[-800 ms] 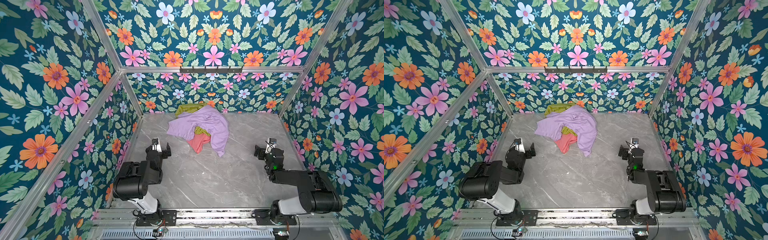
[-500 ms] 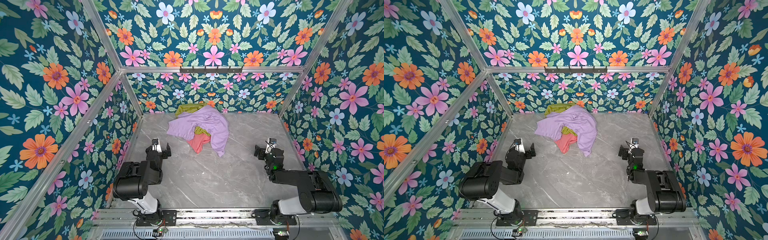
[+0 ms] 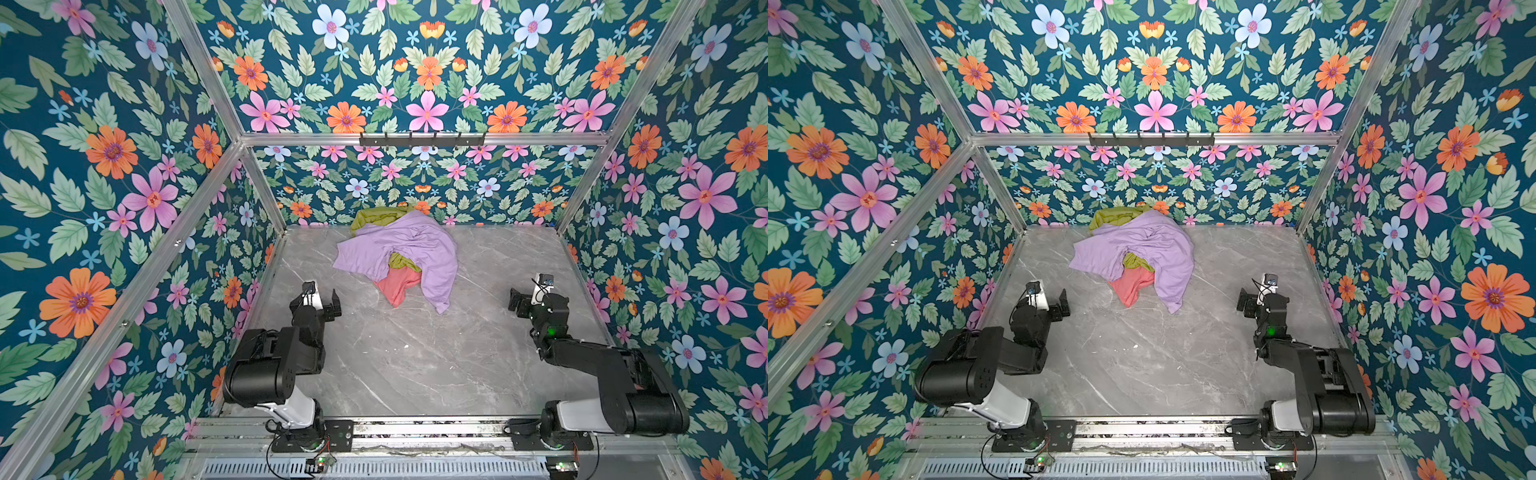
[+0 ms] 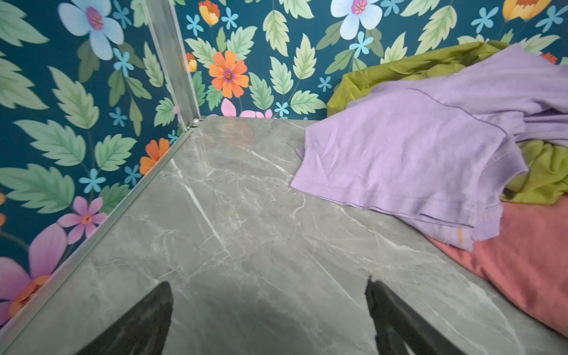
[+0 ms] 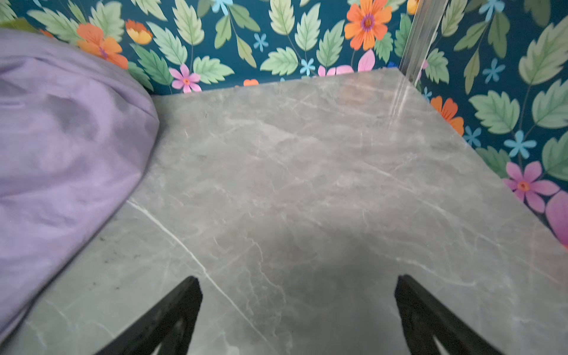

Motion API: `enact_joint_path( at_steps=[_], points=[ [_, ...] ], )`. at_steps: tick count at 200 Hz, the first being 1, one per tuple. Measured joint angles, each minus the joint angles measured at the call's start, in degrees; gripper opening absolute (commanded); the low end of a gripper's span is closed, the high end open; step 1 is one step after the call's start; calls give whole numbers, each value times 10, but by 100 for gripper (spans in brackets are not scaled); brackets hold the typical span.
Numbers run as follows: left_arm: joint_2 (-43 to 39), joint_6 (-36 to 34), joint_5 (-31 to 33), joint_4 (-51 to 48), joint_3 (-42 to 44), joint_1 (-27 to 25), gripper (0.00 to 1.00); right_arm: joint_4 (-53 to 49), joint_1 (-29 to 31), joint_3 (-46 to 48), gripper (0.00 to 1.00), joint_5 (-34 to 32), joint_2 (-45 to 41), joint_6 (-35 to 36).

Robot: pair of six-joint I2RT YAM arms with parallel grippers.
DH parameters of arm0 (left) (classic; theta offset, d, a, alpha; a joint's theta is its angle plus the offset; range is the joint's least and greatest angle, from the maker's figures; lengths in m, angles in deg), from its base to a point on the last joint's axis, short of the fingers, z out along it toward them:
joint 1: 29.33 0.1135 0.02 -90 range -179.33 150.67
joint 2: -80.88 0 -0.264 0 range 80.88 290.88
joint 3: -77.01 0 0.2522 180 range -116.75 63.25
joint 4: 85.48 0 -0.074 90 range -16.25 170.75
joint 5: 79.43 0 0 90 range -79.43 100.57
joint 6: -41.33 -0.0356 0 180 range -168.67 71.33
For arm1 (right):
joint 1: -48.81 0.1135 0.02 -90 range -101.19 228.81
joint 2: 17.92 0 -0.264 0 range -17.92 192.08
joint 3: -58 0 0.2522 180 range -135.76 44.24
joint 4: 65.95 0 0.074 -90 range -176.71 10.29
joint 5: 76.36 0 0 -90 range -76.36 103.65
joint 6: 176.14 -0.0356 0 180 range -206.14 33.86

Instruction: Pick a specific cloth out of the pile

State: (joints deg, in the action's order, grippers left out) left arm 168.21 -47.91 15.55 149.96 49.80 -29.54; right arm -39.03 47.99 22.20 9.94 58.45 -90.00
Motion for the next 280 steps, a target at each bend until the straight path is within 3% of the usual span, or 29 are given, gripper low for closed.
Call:
enact_joint_path(
  at_steps=[32, 61, 97, 132, 192, 224, 280],
  points=[
    [-96, 18, 74, -60, -28, -15, 100, -78, 11, -46, 99, -14, -71, -7],
    [-143, 43, 97, -166, -79, -49, 100, -166, 45, -83, 99, -16, -102, -50],
    [-107, 148, 104, -342, -209, -97, 100, -249, 128, -135, 99, 7, -85, -165],
    [-50, 212, 24, -443, -256, -133, 96, -283, 213, -189, 99, 59, -3, -244],
    [30, 296, -176, -506, -287, -137, 82, -313, 238, -299, 99, 158, 143, -319],
    [82, 367, -273, -479, -274, -137, 73, -312, 256, -332, 99, 186, 198, -324],
    [153, 448, -361, -382, -287, -157, 61, -318, 269, -366, 99, 211, 238, -326]
  ],
)
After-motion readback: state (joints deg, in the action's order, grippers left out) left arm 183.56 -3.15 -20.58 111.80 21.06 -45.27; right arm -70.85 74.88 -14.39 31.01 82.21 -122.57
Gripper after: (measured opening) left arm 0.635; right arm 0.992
